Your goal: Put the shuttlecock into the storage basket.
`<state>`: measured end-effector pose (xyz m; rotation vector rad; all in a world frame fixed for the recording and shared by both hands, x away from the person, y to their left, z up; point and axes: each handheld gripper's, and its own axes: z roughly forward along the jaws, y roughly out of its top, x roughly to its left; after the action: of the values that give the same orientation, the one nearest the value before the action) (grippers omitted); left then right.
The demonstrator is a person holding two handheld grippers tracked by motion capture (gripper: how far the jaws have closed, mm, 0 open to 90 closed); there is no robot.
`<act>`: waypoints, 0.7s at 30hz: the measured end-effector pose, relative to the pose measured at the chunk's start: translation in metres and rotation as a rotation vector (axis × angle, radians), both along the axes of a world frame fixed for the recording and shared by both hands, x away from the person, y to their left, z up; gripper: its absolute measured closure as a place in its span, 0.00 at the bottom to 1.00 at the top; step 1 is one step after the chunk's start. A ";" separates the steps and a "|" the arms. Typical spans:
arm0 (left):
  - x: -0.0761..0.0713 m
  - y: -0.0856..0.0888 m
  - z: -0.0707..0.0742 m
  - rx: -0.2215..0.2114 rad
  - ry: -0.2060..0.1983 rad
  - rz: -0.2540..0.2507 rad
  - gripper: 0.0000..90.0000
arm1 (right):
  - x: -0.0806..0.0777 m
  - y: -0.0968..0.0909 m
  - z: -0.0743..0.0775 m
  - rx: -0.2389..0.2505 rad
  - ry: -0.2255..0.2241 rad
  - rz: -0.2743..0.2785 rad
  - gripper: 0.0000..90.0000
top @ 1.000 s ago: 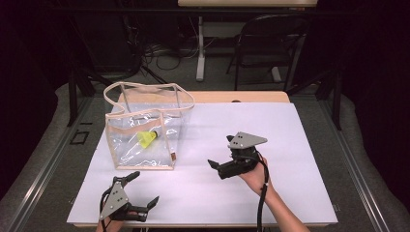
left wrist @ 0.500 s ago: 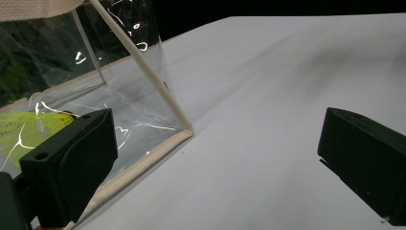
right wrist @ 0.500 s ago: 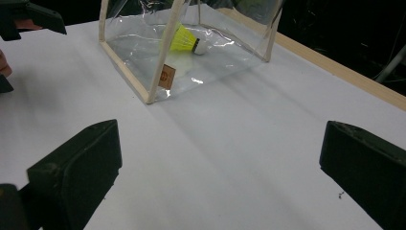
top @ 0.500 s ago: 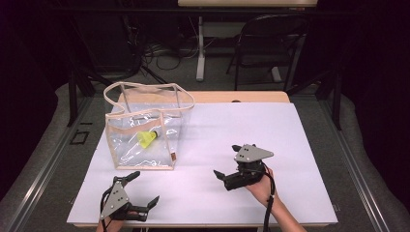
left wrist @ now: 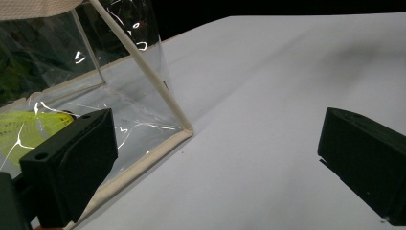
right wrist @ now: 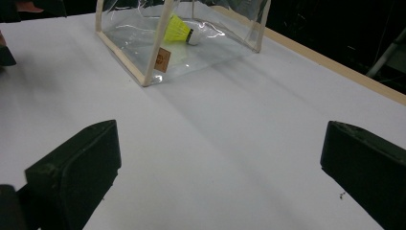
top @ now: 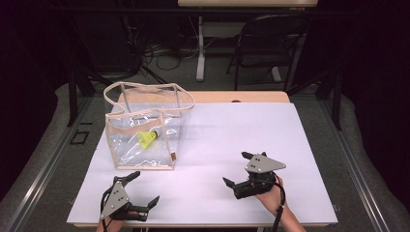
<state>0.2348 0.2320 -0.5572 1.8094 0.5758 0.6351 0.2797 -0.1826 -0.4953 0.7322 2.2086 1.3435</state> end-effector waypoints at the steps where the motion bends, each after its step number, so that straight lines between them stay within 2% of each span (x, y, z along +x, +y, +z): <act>1: 0.000 0.000 0.000 0.000 0.000 0.000 0.00 | -0.002 -0.002 -0.001 0.001 -0.003 -0.002 0.00; 8: 0.000 -0.001 0.000 0.001 0.001 0.000 0.00 | -0.012 -0.015 -0.009 0.005 -0.029 -0.002 0.00; 9: 0.000 -0.001 0.000 0.001 0.001 0.000 0.00 | -0.015 -0.018 -0.011 0.019 -0.043 0.005 0.00; 12: 0.000 -0.001 0.000 0.001 0.002 0.000 0.00 | -0.020 -0.020 -0.014 0.005 -0.067 0.007 0.00; 21: 0.000 0.000 -0.001 0.001 0.003 -0.001 0.00 | -0.032 -0.027 -0.023 0.003 -0.088 0.009 0.00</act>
<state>0.2350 0.2315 -0.5577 1.8122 0.5765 0.6321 0.2479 -0.2091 -0.5182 0.6529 2.1433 1.3577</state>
